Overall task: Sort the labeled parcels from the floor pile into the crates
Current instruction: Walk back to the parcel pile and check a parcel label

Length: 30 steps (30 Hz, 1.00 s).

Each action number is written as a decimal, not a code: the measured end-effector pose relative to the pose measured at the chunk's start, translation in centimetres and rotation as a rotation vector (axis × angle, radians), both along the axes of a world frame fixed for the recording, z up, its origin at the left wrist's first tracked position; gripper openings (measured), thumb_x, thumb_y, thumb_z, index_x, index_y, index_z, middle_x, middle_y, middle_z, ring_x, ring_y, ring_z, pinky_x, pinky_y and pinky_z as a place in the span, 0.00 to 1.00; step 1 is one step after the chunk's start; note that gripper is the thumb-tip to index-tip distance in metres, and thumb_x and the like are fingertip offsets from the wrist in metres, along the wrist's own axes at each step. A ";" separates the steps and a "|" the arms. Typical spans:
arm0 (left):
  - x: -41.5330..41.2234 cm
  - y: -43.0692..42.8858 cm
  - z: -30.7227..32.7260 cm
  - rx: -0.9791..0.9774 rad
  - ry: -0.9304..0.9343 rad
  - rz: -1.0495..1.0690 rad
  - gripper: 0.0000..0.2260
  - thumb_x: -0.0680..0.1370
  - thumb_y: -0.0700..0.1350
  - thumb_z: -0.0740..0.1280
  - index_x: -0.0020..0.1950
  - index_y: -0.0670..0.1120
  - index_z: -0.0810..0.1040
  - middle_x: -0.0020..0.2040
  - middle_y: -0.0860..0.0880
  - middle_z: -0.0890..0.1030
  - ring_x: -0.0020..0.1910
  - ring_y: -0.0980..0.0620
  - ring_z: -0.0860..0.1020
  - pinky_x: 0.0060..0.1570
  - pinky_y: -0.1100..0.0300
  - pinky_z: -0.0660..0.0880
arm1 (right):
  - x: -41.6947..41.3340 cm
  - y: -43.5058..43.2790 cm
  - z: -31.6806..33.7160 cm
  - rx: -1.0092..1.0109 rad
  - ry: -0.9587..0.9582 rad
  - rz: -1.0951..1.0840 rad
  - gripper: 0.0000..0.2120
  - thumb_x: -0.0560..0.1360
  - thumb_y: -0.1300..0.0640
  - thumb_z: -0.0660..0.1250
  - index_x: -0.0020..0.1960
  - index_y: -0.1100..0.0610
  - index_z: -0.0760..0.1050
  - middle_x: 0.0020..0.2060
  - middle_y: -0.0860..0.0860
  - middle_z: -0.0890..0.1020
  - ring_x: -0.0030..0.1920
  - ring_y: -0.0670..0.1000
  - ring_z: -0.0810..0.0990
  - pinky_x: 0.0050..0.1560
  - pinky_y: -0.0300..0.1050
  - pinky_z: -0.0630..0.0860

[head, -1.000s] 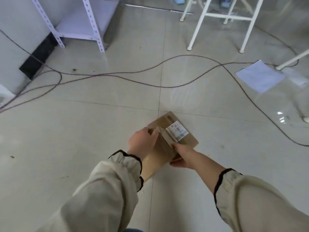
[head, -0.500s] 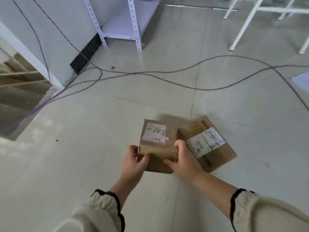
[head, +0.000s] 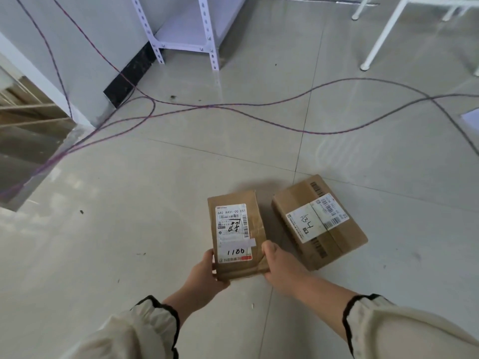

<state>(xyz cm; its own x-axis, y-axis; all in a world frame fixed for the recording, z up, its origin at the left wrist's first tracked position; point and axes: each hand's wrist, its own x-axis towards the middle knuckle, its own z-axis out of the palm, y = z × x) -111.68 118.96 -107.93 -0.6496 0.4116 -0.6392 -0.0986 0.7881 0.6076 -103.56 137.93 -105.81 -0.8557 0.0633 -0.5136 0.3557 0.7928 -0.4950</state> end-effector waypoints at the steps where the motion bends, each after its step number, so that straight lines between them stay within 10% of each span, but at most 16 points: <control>1: 0.1 0.0 0.1 0.005 -0.015 0.008 0.31 0.71 0.37 0.72 0.70 0.45 0.62 0.54 0.50 0.79 0.47 0.52 0.81 0.45 0.64 0.78 | 0.0 0.0 0.0 0.004 0.000 -0.001 0.11 0.77 0.59 0.62 0.54 0.53 0.60 0.57 0.53 0.72 0.47 0.52 0.78 0.44 0.42 0.76; 17: 1.0 -0.8 -0.1 0.111 -0.160 0.117 0.44 0.59 0.58 0.76 0.72 0.56 0.62 0.59 0.55 0.78 0.59 0.51 0.78 0.59 0.51 0.76 | 0.1 0.1 0.4 -0.045 0.021 -0.059 0.19 0.74 0.58 0.65 0.53 0.50 0.54 0.60 0.53 0.68 0.46 0.50 0.76 0.39 0.36 0.71; 22: 1.2 -0.6 0.5 0.169 -0.196 0.319 0.49 0.61 0.69 0.68 0.76 0.51 0.57 0.67 0.48 0.73 0.63 0.47 0.74 0.56 0.53 0.73 | 0.7 0.2 1.3 -0.153 -0.085 -0.079 0.40 0.71 0.50 0.70 0.72 0.47 0.46 0.70 0.50 0.60 0.59 0.49 0.73 0.58 0.42 0.72; 25: 0.6 0.4 0.7 0.196 -0.256 0.460 0.37 0.74 0.59 0.67 0.77 0.52 0.53 0.71 0.47 0.69 0.66 0.44 0.71 0.55 0.48 0.72 | -0.4 -0.2 1.7 -0.335 -0.105 -0.367 0.51 0.72 0.48 0.71 0.76 0.51 0.33 0.75 0.50 0.57 0.73 0.53 0.61 0.71 0.50 0.60; 30: 0.7 1.5 0.9 0.163 -0.207 0.431 0.25 0.77 0.49 0.67 0.72 0.56 0.64 0.51 0.54 0.78 0.54 0.49 0.77 0.49 0.48 0.79 | -1.7 -0.6 0.5 -0.378 -0.084 -0.461 0.28 0.73 0.50 0.69 0.69 0.54 0.63 0.63 0.49 0.76 0.61 0.50 0.75 0.62 0.46 0.72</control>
<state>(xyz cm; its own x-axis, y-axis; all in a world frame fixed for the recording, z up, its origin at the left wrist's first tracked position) -110.96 120.43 -106.99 -0.6486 0.2393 -0.7225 -0.5254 0.5461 0.6525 -105.24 137.31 -105.27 -0.7388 0.2179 -0.6377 0.6713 0.3217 -0.6678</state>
